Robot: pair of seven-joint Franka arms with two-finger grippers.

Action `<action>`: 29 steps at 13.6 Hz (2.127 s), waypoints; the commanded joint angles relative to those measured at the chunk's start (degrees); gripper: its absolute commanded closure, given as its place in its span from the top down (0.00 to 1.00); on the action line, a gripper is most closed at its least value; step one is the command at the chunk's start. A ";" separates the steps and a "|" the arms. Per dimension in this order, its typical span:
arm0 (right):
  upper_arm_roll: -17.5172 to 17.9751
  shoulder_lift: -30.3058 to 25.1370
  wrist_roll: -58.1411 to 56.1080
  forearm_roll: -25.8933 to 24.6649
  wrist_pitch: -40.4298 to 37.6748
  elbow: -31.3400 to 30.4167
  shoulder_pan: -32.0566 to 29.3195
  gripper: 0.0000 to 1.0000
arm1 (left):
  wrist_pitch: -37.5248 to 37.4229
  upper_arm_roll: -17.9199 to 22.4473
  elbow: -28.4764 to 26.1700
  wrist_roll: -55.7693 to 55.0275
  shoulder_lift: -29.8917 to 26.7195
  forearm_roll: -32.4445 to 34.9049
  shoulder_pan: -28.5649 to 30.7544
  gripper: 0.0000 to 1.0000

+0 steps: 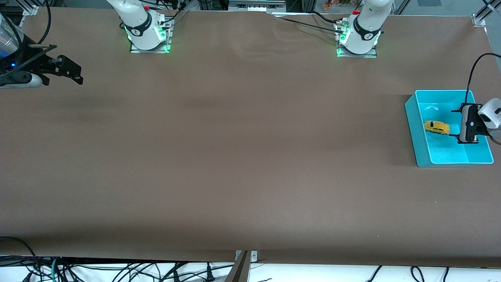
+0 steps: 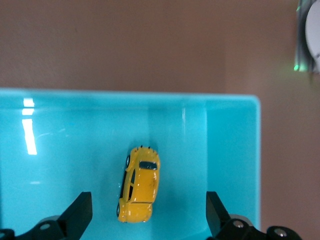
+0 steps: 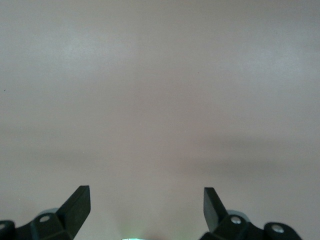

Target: Wind and store yellow beetle car

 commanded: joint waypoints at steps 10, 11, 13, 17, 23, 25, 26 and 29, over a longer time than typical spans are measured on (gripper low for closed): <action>0.16 0.69 0.61 -0.36 -0.78 1.71 -0.11 1.00 | -27.18 -29.77 13.19 -54.71 -7.99 -8.35 -2.79 1.00; 0.07 0.69 0.70 -0.36 -0.78 1.71 -0.11 1.00 | -27.09 -26.38 13.81 -57.96 -9.84 -7.92 -9.16 1.00; 0.16 0.69 0.70 -0.36 -0.78 1.62 -0.11 1.00 | -26.48 -7.72 16.27 -63.95 -13.53 -9.49 -28.02 1.00; 0.07 0.69 0.61 -0.36 -0.78 1.71 -0.11 1.00 | -14.73 12.06 11.29 -68.77 -19.77 -17.40 -43.23 1.00; 0.16 0.69 0.78 -0.36 -0.78 1.71 -0.11 1.00 | 1.34 19.87 -3.46 -105.75 -30.84 -17.49 -49.56 1.00; 0.16 0.69 0.70 -0.36 -0.78 1.71 -0.11 1.00 | 6.13 20.50 -7.01 -107.82 -32.80 -17.49 -49.48 1.00; 0.16 0.69 0.78 -0.36 -0.78 1.71 -0.11 1.00 | 5.87 20.50 -6.93 -107.82 -32.54 -17.58 -48.87 1.00; 0.16 0.69 0.79 -0.36 -0.78 1.71 -0.11 1.00 | 0.44 20.50 -3.43 -107.65 -31.23 -18.10 -47.20 1.00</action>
